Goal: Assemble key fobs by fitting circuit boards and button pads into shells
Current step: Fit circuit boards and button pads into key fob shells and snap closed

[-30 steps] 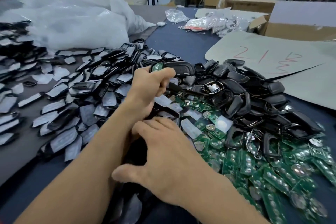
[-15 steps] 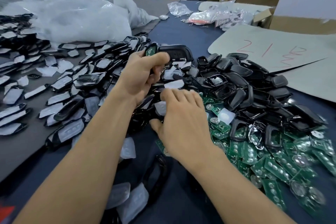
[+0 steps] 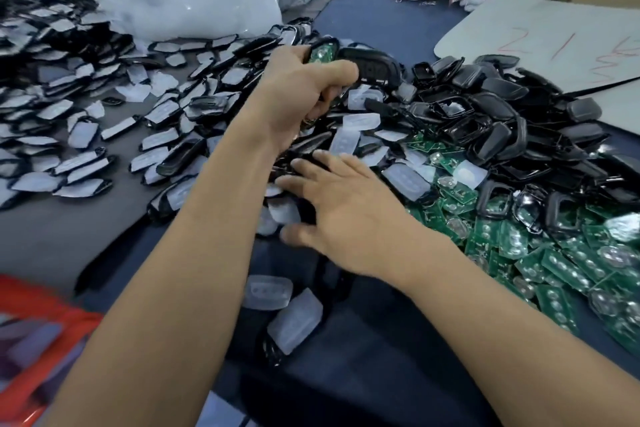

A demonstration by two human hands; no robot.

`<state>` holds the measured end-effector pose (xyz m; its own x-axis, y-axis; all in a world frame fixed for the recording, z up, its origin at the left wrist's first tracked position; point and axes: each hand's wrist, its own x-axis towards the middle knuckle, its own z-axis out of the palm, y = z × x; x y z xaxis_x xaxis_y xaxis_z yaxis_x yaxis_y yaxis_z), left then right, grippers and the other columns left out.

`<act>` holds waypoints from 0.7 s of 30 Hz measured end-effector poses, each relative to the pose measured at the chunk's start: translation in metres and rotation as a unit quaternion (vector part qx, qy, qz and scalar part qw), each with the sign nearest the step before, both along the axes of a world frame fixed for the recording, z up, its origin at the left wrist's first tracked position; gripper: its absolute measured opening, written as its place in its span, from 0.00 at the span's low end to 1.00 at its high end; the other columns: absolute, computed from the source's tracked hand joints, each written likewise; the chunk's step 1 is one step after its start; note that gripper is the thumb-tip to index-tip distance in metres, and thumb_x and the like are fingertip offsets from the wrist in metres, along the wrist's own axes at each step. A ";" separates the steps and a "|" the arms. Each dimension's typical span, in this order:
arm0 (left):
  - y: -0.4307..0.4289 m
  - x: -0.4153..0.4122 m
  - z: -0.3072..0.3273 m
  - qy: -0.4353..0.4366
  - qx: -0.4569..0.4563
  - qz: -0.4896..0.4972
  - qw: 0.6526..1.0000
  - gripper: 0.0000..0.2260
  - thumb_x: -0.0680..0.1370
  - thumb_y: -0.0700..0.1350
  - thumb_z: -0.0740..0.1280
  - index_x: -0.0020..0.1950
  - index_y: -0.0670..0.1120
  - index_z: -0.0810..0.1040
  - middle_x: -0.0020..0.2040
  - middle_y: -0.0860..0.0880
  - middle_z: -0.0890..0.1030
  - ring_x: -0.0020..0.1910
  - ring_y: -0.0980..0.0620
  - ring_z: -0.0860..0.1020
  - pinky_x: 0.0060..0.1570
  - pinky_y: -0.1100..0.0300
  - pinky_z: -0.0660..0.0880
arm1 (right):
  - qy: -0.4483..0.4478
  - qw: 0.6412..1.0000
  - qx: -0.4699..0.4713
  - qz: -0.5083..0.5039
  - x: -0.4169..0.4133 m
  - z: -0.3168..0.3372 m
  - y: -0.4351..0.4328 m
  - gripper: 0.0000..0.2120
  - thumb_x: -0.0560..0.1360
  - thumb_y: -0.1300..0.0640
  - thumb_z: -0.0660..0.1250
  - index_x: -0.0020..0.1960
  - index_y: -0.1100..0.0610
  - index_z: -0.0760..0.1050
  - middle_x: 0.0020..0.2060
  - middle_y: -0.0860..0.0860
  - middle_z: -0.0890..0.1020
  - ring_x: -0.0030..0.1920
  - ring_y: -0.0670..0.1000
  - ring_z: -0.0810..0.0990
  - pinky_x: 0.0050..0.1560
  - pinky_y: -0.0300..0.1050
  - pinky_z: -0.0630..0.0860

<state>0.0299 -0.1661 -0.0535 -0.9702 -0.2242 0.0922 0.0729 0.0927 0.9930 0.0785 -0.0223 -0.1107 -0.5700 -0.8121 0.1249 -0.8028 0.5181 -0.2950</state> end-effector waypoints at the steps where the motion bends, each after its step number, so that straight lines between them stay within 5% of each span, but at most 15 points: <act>1: -0.002 0.003 0.002 0.004 0.006 0.006 1.000 0.16 0.74 0.35 0.72 0.29 0.48 0.74 0.25 0.51 0.71 0.24 0.54 0.65 0.22 0.64 0.58 | 0.023 0.999 -0.011 -0.025 -0.004 -0.001 0.001 0.29 0.80 0.37 0.61 0.79 0.44 0.65 0.80 0.46 0.65 0.81 0.54 0.56 0.78 0.50 0.45; 6: -0.005 0.012 0.004 0.014 0.027 0.042 0.999 0.20 0.74 0.35 0.72 0.25 0.51 0.73 0.25 0.51 0.70 0.23 0.54 0.63 0.22 0.63 0.58 | 0.042 0.993 -0.065 -0.089 -0.009 0.005 0.010 0.23 0.81 0.51 0.64 0.77 0.49 0.71 0.81 0.51 0.64 0.82 0.56 0.55 0.81 0.51 0.44; 9: -0.003 0.012 0.007 0.016 0.051 0.062 0.997 0.17 0.75 0.34 0.70 0.31 0.47 0.71 0.24 0.51 0.69 0.21 0.55 0.64 0.22 0.64 0.57 | -0.011 0.989 -0.148 -0.008 0.008 0.020 0.016 0.28 0.74 0.42 0.69 0.73 0.48 0.75 0.78 0.48 0.70 0.80 0.51 0.58 0.81 0.46 0.50; 11: -0.005 0.011 0.011 0.016 0.046 0.058 0.997 0.15 0.76 0.34 0.71 0.33 0.46 0.71 0.24 0.52 0.69 0.21 0.56 0.65 0.22 0.64 0.58 | -0.065 0.990 -0.083 0.097 0.025 0.023 0.018 0.39 0.70 0.31 0.70 0.77 0.44 0.69 0.80 0.46 0.64 0.81 0.47 0.52 0.78 0.41 0.44; 14: -0.006 0.009 0.016 0.015 0.025 0.053 0.998 0.11 0.76 0.36 0.72 0.36 0.44 0.73 0.26 0.51 0.70 0.23 0.55 0.64 0.23 0.64 0.60 | -0.107 0.980 0.069 0.153 0.031 0.012 0.016 0.48 0.69 0.24 0.67 0.82 0.39 0.54 0.84 0.45 0.48 0.83 0.48 0.41 0.79 0.48 0.37; 21: 0.002 0.004 0.016 0.028 0.036 0.056 0.997 0.14 0.74 0.36 0.72 0.32 0.47 0.72 0.26 0.51 0.69 0.24 0.53 0.62 0.23 0.63 0.58 | 0.090 0.993 0.025 -0.068 -0.016 0.001 0.000 0.23 0.84 0.40 0.57 0.76 0.45 0.70 0.80 0.49 0.65 0.79 0.54 0.58 0.80 0.52 0.48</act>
